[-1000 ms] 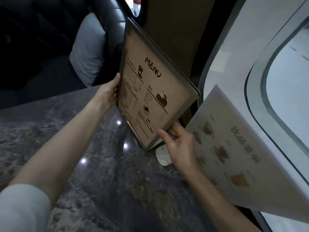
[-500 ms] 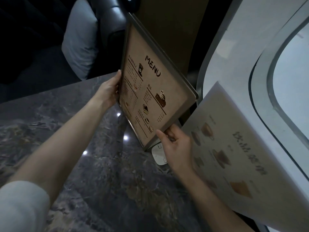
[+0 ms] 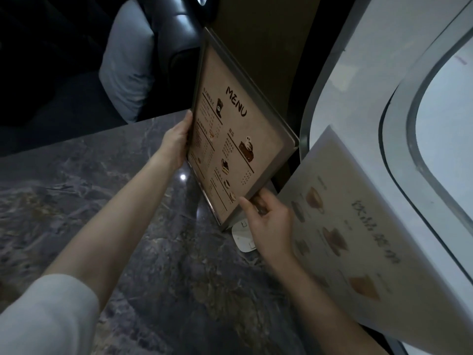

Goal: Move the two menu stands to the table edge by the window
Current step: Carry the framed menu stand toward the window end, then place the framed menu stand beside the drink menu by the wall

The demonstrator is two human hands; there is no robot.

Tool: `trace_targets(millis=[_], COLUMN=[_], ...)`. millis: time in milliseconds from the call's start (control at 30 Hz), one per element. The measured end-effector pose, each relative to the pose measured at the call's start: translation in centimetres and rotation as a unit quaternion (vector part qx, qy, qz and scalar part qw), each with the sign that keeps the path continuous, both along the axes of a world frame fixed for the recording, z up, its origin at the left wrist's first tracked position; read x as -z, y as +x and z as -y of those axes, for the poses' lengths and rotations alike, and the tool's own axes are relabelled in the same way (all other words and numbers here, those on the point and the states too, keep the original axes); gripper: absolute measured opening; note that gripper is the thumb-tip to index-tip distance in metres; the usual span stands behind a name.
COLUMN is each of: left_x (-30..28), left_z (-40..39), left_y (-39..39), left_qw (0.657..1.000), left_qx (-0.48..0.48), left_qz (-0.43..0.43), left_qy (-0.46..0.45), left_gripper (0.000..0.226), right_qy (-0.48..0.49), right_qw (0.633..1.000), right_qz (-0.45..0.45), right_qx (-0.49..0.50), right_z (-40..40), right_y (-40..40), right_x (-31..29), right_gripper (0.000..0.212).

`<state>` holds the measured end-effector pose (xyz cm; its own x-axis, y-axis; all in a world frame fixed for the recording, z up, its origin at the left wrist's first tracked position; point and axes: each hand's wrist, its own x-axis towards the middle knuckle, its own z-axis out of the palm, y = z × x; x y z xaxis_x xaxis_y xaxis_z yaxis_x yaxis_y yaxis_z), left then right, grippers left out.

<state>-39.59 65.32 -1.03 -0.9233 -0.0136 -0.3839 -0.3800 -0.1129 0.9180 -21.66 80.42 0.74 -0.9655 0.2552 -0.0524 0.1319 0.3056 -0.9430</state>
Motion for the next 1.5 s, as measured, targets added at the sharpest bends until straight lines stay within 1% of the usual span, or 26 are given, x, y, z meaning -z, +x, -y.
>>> trace_targets(millis=[67,133,233,300,400,500,567,700,800,900,967,1067,1100,1167,1267,1367,1400,1467,1500], left_x=[-0.5,-0.8,-0.7,0.0,1.0,0.4,-0.4,-2.5,-3.2,-3.4,-3.4,-2.9,-2.8,-2.2,-0.7,1.1,2.0,5.1,5.5], left_z=[-0.6,-1.1,-1.3,-1.1,-0.9,-1.4,-1.9,-2.3,-2.4,-2.3,-2.3,-2.1,-2.2,-2.5,-3.2,-3.6,-3.7,-3.6,-3.6], left_y=[0.9,2.1,4.2,5.7,8.4,10.4,11.3,13.1,14.0,14.8,15.1,15.6,15.8,16.3,16.2,15.4,15.0,13.7,13.4], left_qw=[0.998,0.99,0.986,0.983,0.978,0.977,0.975,0.967,0.974,0.981,0.983,0.982,0.983,0.985,0.987,0.992,0.994,0.998,0.998], left_qx=[0.007,0.034,0.054,0.068,0.088,0.113,0.127,0.156,0.149,0.151,0.135,0.074,0.057,0.015,-0.014,-0.018,-0.019,-0.027,-0.033], left_qz=[-0.013,-0.048,-0.063,-0.048,0.002,0.06,0.083,0.075,0.084,0.056,0.007,-0.076,-0.091,-0.09,-0.07,-0.047,-0.036,0.01,0.042], left_qy=[-0.062,-0.127,-0.142,-0.166,-0.192,-0.168,-0.163,-0.187,-0.146,-0.112,-0.127,-0.154,-0.148,-0.145,-0.144,-0.114,-0.103,-0.051,-0.017], left_gripper=[0.037,0.041,0.047,0.05,0.053,0.052,0.052,0.049,0.047,0.052,0.052,0.035,0.031,0.03,0.041,0.052,0.059,0.08,0.081], right_qy=[0.017,0.031,0.023,0.033,0.102,0.134,0.157,0.195,0.207,0.25,0.286,0.335,0.349,0.37,0.379,0.378,0.379,0.373,0.366], right_qw=[1.0,0.999,0.998,0.994,0.979,0.959,0.947,0.937,0.935,0.926,0.918,0.901,0.896,0.889,0.89,0.893,0.892,0.895,0.897], right_qz=[0.009,0.019,0.034,0.067,0.125,0.177,0.19,0.151,0.094,0.023,-0.028,-0.096,-0.113,-0.131,-0.118,-0.073,-0.051,-0.002,0.019], right_qx=[-0.01,-0.025,-0.047,-0.077,-0.126,-0.176,-0.206,-0.247,-0.273,-0.28,-0.275,-0.259,-0.251,-0.237,-0.226,-0.234,-0.24,-0.245,-0.247], right_z=[-0.1,-0.1,-0.5,-0.7,-0.7,-0.7,-0.7,-0.4,-0.4,-0.7,-1.2,-2.3,-2.8,-3.4,-4.0,-4.0,-4.0,-4.0,-4.0], right_y=[0.0,0.0,-0.3,-0.3,-0.1,0.3,0.5,1.1,1.8,2.5,2.7,2.3,1.9,0.9,-1.2,-3.0,-3.5,-4.5,-5.0], right_x=[0.0,-0.3,-1.2,-1.8,-2.8,-4.1,-5.0,-8.1,-11.2,-14.6,-16.9,-19.9,-20.7,-21.5,-21.2,-19.9,-19.4,-18.5,-18.2], right_gripper=[0.026,0.029,0.032,0.03,0.03,0.037,0.039,0.039,0.037,0.038,0.036,0.032,0.03,0.028,0.031,0.041,0.045,0.05,0.051])
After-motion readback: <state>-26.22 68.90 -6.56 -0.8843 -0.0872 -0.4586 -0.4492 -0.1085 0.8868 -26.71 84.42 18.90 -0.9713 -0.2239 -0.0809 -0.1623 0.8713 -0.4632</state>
